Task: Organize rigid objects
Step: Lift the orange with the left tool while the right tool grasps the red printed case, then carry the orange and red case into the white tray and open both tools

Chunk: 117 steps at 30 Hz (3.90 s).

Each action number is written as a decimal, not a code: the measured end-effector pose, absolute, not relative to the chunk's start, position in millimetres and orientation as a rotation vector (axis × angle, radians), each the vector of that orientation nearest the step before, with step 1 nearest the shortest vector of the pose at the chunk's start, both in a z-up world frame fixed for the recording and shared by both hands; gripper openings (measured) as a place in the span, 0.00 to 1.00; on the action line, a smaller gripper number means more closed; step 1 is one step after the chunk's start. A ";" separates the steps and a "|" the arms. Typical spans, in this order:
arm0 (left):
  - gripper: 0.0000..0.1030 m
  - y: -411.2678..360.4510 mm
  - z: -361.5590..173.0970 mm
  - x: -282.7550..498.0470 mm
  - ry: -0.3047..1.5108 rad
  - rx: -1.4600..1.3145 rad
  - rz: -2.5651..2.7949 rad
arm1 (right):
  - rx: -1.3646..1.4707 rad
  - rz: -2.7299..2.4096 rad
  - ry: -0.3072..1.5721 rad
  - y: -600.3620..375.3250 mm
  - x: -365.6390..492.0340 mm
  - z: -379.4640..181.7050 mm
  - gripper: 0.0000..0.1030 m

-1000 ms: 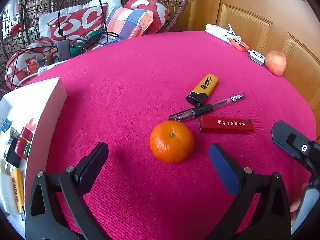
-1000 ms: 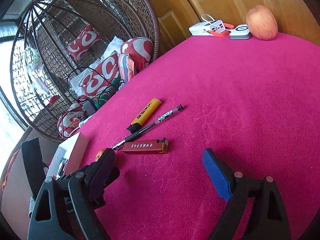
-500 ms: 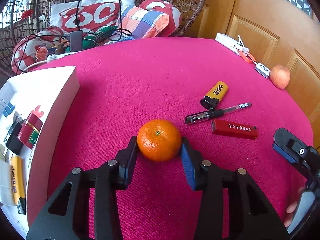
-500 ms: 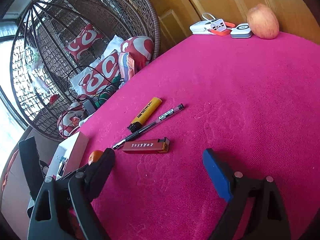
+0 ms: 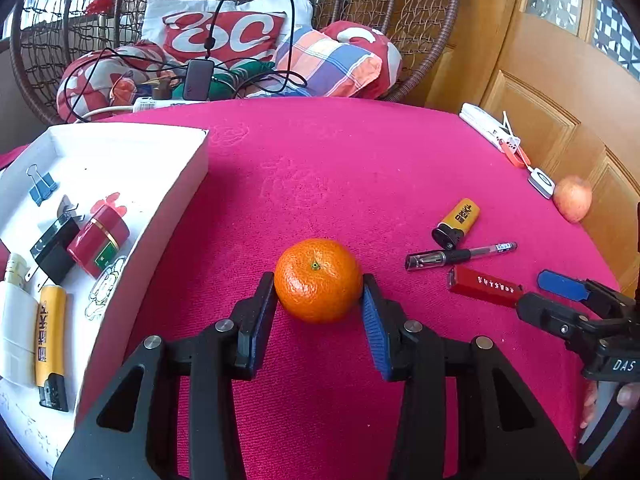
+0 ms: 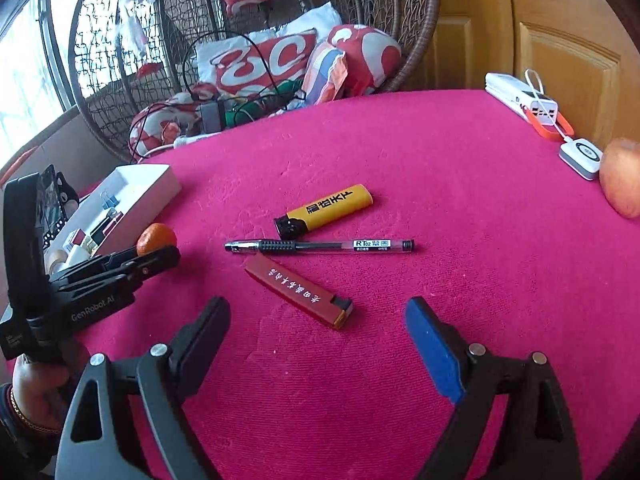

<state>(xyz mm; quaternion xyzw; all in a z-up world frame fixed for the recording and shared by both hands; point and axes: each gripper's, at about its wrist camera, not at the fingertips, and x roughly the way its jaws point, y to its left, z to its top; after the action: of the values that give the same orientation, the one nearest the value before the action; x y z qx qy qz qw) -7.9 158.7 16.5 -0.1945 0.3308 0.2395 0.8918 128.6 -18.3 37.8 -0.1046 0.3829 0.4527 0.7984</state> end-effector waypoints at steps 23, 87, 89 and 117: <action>0.40 162.4 16.8 -13.5 0.669 -0.432 0.532 | -0.440 1.152 0.784 19.8 97.4 28.3 0.83; 0.40 141.6 133.8 -170.8 0.283 -0.346 0.559 | -0.123 1.248 0.438 -13.9 -11.1 153.1 0.15; 0.40 145.6 132.9 -174.2 0.278 -0.355 0.566 | -0.128 1.257 0.438 -10.0 -13.4 154.4 0.15; 0.40 247.9 93.2 -240.6 0.350 -0.512 0.807 | -0.177 1.426 0.560 101.0 -43.4 146.2 0.15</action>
<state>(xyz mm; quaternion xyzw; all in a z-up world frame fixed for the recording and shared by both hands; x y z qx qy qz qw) -240.6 247.9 93.2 -0.2453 0.1674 0.3864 0.8732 -43.4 101.0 146.2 -0.0801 0.2531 0.6444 0.7171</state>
